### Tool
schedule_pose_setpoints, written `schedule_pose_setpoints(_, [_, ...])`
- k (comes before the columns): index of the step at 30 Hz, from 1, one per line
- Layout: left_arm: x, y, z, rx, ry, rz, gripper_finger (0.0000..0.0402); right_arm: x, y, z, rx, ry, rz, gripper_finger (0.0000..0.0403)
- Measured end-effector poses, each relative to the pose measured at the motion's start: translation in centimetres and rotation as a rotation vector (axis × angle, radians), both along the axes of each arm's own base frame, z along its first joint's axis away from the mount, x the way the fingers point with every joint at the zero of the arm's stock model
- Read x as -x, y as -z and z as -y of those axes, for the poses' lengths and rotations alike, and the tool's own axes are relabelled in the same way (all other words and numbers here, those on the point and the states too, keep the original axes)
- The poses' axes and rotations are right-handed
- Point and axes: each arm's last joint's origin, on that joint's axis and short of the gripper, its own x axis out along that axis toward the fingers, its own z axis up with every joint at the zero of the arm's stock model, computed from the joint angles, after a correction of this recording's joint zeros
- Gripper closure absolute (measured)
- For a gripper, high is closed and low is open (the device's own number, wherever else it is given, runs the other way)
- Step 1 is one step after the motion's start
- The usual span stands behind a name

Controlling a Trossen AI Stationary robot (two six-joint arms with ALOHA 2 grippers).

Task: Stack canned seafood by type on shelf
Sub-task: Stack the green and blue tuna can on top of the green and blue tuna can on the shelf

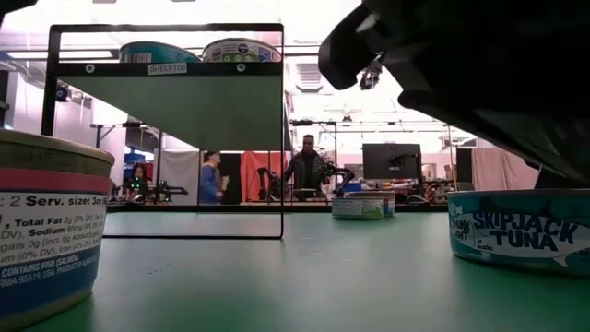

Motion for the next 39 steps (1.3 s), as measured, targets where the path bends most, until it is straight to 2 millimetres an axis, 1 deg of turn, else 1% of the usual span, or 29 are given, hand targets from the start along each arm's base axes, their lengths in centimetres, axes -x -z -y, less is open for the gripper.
schedule_pose_setpoints(5, [0.6, 0.1, 0.6, 0.022, -0.013, 0.001, 0.0402, 0.0, 0.0, 0.0, 0.014, -0.013, 0.002, 0.0061])
schedule_pose_setpoints(10, [1.2, 0.6, 0.7, 0.016, -0.041, -0.026, 0.0402, -0.1, 0.0, 0.1, 0.014, -0.009, 0.002, 0.0068])
schedule_pose_setpoints(22, [0.9, 0.1, 0.5, -0.023, -0.010, -0.026, 0.0402, -0.3, 0.0, 0.3, -0.001, 0.011, 0.005, 0.0062])
schedule_pose_setpoints(27, [0.4, 0.1, -0.2, -0.024, -0.023, -0.025, 0.0402, -0.3, 0.0, 0.3, -0.001, 0.011, 0.005, 0.0068])
schedule_pose_setpoints(30, [0.2, 0.4, -0.5, -0.023, -0.027, -0.033, 0.0402, -0.3, 0.0, 0.2, -0.003, 0.010, 0.003, 0.0071])
schedule_pose_setpoints(39, [0.8, 0.7, 0.3, -0.011, -0.044, -0.016, 0.0402, -0.2, 0.0, 0.2, -0.025, 0.005, -0.009, 0.0063])
